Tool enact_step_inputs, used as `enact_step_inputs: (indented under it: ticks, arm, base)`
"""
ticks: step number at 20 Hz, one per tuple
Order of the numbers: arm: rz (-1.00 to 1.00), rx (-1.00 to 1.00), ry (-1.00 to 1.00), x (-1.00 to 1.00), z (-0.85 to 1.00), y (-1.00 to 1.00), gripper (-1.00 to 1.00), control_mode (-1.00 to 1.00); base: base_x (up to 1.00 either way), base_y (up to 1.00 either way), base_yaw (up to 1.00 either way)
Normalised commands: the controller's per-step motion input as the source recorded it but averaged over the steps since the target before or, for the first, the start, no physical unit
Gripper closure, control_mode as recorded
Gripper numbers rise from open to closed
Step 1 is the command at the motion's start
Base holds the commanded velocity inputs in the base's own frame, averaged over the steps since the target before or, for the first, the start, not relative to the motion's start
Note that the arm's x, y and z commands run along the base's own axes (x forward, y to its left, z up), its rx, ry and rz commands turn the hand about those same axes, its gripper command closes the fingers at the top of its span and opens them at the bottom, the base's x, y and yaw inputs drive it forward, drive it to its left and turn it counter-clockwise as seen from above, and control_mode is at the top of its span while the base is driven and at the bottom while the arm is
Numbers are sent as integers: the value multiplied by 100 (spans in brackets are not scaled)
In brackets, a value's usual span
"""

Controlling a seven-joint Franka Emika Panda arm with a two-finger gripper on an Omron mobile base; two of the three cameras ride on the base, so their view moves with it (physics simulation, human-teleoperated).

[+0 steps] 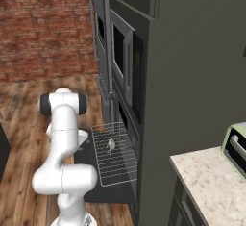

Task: Place the fish on the rack of the oven, and slide the rack back inside. Close the oven door.

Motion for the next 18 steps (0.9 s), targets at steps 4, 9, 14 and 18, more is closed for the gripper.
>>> enact_step_inputs:
  ticks: [4,9,14,18]
  arm:
    - [-1,-3,2,57,-50,-23,-100,-100]
    - [0,-1,6,51,-51,-30,-100,-100]
    - [0,0,7,53,-51,-25,-100,-100]
    - [0,0,1,35,-51,-29,-100,-100]
  base:
    - [0,0,0]
    - [0,0,0]
    - [0,0,0]
    - [0,0,0]
